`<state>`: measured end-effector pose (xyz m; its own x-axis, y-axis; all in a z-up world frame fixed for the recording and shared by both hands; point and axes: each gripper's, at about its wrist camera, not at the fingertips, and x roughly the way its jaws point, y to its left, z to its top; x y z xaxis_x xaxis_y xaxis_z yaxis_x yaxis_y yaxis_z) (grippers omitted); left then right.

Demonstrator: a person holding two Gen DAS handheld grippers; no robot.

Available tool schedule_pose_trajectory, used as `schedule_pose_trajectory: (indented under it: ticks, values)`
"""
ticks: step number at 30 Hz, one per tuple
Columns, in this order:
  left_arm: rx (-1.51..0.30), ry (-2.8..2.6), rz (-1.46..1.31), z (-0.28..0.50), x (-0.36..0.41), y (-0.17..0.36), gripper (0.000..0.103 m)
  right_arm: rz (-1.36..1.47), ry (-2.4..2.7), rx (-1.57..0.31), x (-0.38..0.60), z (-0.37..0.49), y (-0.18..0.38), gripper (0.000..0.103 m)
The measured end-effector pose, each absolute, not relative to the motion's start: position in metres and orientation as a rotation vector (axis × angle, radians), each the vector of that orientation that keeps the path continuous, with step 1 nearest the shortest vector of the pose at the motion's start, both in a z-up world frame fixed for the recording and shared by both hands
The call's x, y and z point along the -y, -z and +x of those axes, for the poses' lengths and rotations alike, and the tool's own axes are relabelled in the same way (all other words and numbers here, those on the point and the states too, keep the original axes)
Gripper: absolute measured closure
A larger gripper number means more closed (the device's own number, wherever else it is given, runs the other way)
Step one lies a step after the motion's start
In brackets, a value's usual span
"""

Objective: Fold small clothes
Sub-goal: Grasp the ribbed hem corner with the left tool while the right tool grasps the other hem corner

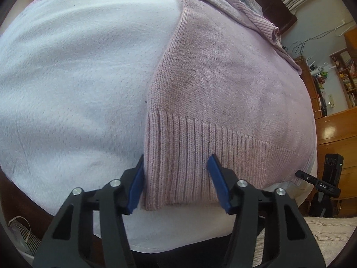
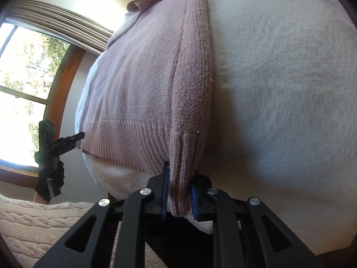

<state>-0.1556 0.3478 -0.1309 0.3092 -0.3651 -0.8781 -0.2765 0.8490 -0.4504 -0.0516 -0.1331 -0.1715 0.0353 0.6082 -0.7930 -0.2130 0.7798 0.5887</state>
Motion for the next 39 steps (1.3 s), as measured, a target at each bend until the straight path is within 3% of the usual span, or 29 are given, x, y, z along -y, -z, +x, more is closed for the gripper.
schedule_pose_trajectory:
  ticks: [1, 3, 6, 19, 28, 39]
  values:
    - [-1.271, 0.066, -0.613, -0.157, -0.349, 0.130, 0.067, 0.356, -0.664, -1.400, 0.134, -0.052, 0.169, 0.090]
    - [-1.259, 0.087, -0.665, -0.160, -0.352, 0.129, 0.084, 0.392, -0.703, -1.390, 0.137, -0.053, 0.164, 0.091]
    - [-1.225, 0.133, -0.766, -0.161, -0.358, 0.123, 0.090, 0.493, -0.762, -1.358, 0.144, -0.052, 0.153, 0.092]
    - [-1.021, 0.221, -0.779, -0.116, -0.362, 0.059, 0.092, 0.761, -0.862, -1.128, 0.166, -0.004, 0.088, 0.092]
    - [-0.936, 0.154, -0.863, -0.057, -0.406, 0.074, 0.092, 0.810, -0.785, -1.114, 0.174, 0.074, 0.094, 0.092]
    - [-0.998, 0.089, -0.929, 0.012, -0.427, 0.124, 0.089, 0.882, -0.669, -1.200, 0.176, 0.149, 0.138, 0.092]
